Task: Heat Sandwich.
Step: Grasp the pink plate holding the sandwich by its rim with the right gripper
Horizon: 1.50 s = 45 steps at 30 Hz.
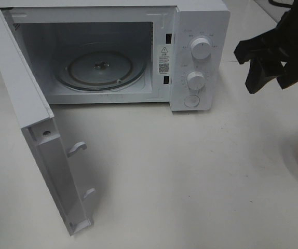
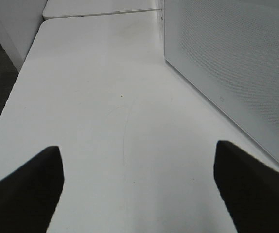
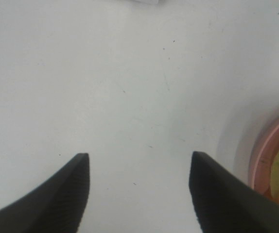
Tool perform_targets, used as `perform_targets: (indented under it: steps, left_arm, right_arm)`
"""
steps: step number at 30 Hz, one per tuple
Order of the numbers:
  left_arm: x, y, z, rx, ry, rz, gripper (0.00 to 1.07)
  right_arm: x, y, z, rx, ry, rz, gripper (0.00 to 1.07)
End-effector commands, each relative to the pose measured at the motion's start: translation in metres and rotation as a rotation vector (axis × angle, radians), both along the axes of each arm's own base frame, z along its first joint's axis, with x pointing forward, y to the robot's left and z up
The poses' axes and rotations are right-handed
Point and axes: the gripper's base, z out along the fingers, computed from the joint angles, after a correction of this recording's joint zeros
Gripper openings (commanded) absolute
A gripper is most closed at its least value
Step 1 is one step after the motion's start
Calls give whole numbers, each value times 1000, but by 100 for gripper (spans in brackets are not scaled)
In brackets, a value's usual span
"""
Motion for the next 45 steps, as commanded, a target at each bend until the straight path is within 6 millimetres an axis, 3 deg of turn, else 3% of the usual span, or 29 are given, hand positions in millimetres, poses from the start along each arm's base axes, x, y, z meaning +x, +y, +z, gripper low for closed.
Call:
perform_targets:
  steps: [1, 6, 9, 13, 21, 29, 37, 45]
  left_arm:
    - [-3, 0, 0, -1, -31, 0, 78]
    - [-3, 0, 0, -1, -31, 0, 78]
    - [-3, 0, 0, -1, -31, 0, 78]
    - [-3, 0, 0, -1, -31, 0, 78]
    - [-3, 0, 0, -1, -31, 0, 78]
    - [-3, 0, 0, -1, -31, 0, 78]
    - [-3, 0, 0, -1, -31, 0, 78]
    - [-3, 0, 0, -1, -31, 0, 78]
  right_arm:
    - [0, -5, 11, -31, -4, -17, 75]
    - [6, -24, 17, -52, -4, -100, 76]
    - [8, -34, 14, -60, 20, -139, 76]
    - [15, -63, 8, -78, 61, -240, 76]
    - [26, -86, -6, -91, 115, -318, 76]
    - [39, -93, -33, -100, 185, -352, 76]
    - [32, -93, -89, -82, 186, -381, 76]
    - [38, -100, -123, -90, 247, -408, 76]
